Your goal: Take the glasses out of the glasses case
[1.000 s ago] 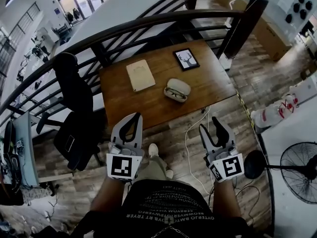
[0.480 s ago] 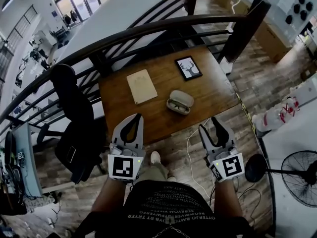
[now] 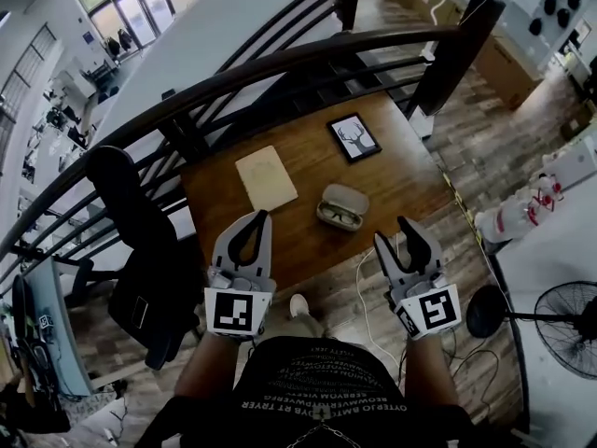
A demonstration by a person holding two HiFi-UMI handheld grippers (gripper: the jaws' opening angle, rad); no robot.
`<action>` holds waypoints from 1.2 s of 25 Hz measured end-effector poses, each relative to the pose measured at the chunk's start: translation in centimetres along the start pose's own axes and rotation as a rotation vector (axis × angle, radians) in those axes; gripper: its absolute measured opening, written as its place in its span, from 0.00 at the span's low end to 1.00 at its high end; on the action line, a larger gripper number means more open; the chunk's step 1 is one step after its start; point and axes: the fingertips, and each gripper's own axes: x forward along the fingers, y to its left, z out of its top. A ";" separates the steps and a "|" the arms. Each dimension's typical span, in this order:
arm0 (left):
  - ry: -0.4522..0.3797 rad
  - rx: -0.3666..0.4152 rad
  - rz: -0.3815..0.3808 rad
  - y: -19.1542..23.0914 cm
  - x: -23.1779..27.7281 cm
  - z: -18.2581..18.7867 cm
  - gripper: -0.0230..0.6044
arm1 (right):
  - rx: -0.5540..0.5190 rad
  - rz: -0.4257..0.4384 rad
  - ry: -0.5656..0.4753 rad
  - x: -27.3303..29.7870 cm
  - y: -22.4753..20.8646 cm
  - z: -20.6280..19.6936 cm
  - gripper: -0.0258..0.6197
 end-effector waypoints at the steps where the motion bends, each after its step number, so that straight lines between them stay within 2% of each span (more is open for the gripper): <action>1: -0.001 0.003 -0.005 0.4 0.4 0.0 0.08 | -0.001 -0.005 0.001 0.5 0.0 0.1 0.32; 8: -0.013 -0.004 -0.056 3.1 2.1 -0.1 0.08 | -0.013 -0.052 0.030 3.4 0.4 0.2 0.30; 16: 0.002 -0.052 -0.116 3.4 2.7 -2.1 0.08 | -0.010 -0.060 0.100 4.4 1.9 -1.1 0.29; 21: 0.020 -0.066 -0.127 3.3 3.0 -3.2 0.08 | 0.002 -0.056 0.122 4.6 2.1 -2.0 0.29; 30: 0.050 -0.044 -0.116 3.3 3.7 -4.1 0.08 | 0.037 -0.048 0.123 6.0 0.5 -3.4 0.29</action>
